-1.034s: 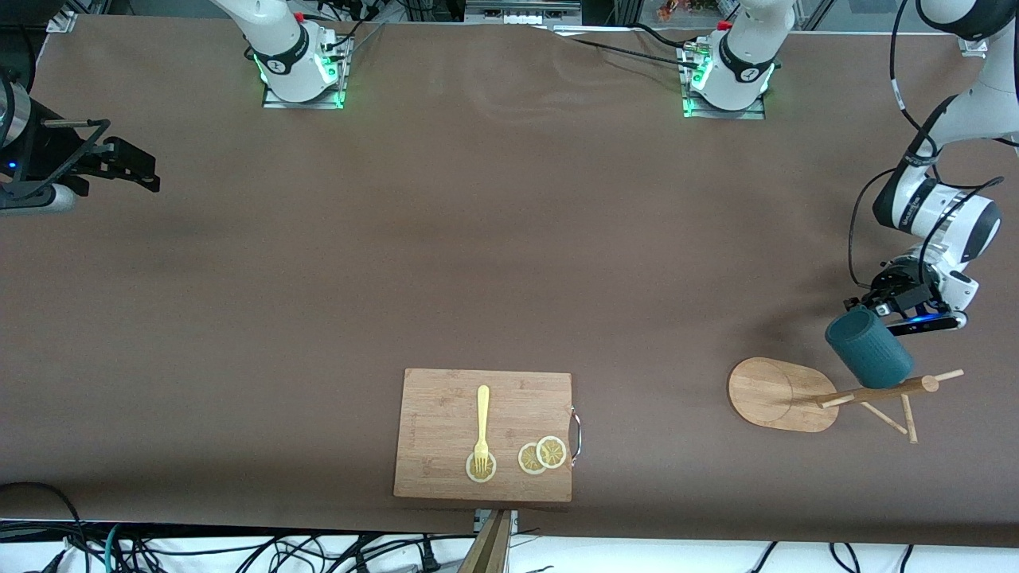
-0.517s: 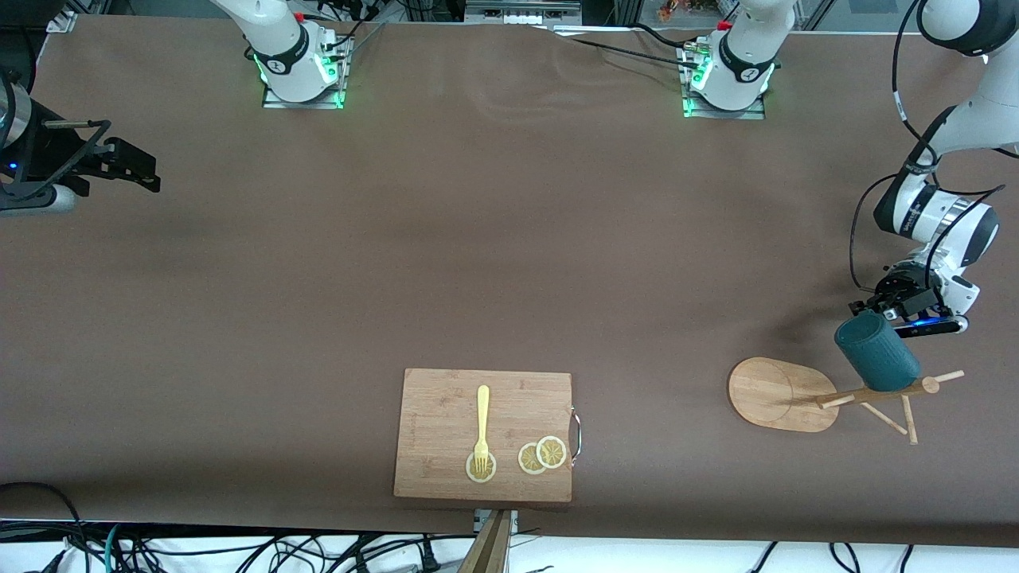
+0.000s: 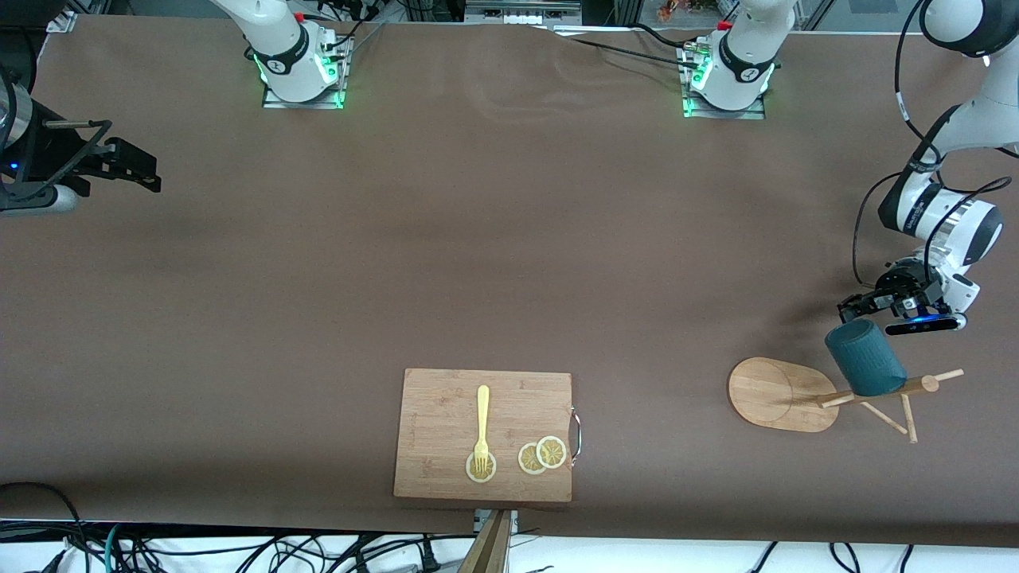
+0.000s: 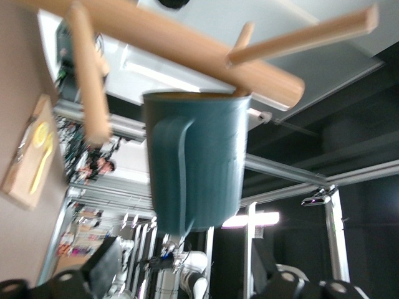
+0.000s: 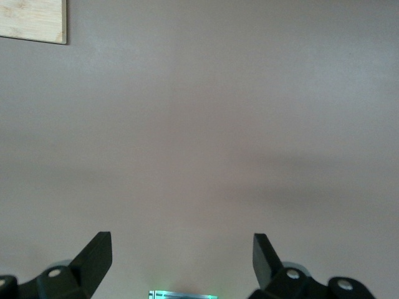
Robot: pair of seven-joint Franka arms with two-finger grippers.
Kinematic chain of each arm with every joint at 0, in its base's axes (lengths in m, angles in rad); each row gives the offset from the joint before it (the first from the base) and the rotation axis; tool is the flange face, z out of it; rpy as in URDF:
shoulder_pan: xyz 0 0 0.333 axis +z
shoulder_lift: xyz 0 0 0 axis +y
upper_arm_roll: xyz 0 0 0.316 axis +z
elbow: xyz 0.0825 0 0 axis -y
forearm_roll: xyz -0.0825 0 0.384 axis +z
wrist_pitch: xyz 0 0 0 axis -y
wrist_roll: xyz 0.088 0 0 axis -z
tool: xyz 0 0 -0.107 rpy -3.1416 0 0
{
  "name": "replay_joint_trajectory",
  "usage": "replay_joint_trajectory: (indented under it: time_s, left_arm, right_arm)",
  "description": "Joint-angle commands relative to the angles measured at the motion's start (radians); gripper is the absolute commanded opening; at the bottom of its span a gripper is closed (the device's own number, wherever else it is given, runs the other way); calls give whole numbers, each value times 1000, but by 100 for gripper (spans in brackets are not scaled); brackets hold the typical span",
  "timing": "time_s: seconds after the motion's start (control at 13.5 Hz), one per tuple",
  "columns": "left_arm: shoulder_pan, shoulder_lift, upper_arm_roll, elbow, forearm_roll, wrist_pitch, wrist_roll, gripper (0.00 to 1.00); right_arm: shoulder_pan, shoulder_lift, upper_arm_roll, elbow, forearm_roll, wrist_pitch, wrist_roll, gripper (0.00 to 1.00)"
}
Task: Pass cup and hang on rack
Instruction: 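Hang the mug's handle on a rack peg with the left gripper, then open the left gripper and pull it back from the mug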
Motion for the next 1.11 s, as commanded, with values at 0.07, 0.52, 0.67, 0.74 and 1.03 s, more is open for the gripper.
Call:
replay_joint_trajectory:
  time_s: [0.07,0.52,0.67,0.74,1.03]
  left_arm:
    - [40,-51,-6,13,285,-24,-7,100]
    - [-3,-339,-60,16,813,-113,-101,100]
    - [-64,-433,-83,93,894,-113,-271,100]
    - [-111,-468,-95,149,954,-110,-339,100]
    - [-302,-563,-95,264,1190,-37,-393,100]
  right_arm:
    - [-14,0,17,6,5,-2,-9,100]
    - [-12,0,20,6,5,-8,-12,100]
    - [-12,0,20,6,5,-6,-15,100]
    - [-12,-1,20,6,5,-11,-15,100]
    - [-8,-6,49,8,5,-9,-12,100]
